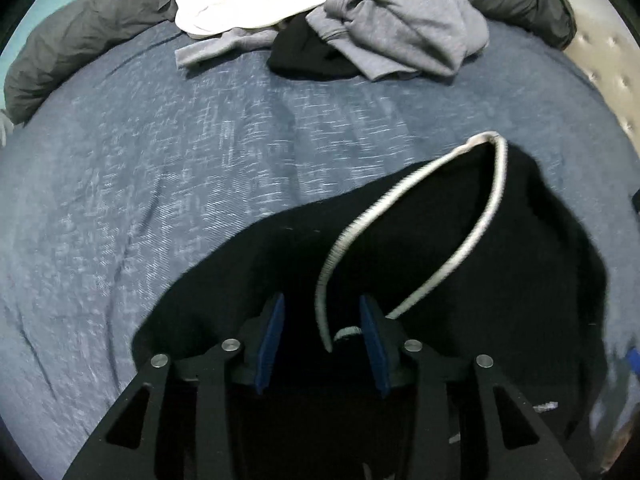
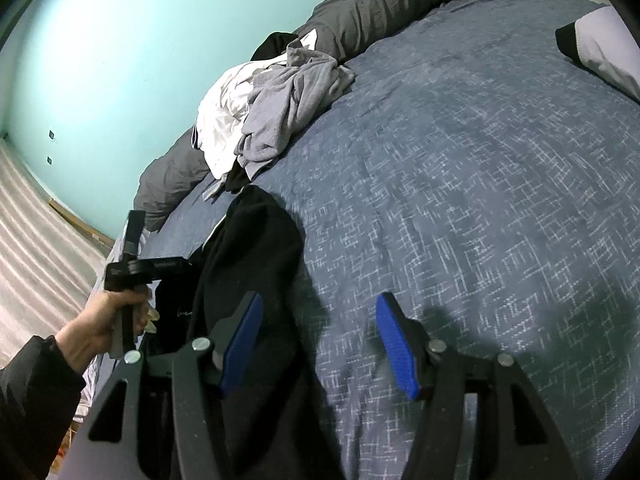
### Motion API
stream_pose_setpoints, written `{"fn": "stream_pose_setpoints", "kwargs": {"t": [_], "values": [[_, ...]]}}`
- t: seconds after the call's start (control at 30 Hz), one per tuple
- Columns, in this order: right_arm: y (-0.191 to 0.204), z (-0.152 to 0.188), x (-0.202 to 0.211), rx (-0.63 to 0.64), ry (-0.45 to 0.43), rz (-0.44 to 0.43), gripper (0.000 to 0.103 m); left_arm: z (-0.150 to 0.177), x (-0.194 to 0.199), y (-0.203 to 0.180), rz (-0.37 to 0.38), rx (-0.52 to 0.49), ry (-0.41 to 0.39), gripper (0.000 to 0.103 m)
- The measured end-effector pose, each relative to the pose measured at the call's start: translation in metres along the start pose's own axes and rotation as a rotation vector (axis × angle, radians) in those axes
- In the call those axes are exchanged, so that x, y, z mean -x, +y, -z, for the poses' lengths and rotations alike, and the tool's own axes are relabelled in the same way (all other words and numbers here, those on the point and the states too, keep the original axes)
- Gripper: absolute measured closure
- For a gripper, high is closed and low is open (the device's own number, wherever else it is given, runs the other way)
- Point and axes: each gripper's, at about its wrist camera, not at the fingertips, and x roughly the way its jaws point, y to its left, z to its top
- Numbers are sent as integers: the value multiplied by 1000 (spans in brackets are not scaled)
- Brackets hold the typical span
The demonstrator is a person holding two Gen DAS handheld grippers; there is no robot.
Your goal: Fold clothes
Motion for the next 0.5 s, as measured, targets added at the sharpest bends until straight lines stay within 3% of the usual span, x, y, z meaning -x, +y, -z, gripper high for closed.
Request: {"fn": "stream_pose_setpoints", "kwargs": {"t": [0.23, 0.5], "values": [[-1, 2, -3, -9, 9, -4, 43, 9, 10, 6, -14, -18, -49, 59], [1, 1, -2, -6, 5, -7, 43, 31, 12, -11, 22, -121, -24, 59]]}}
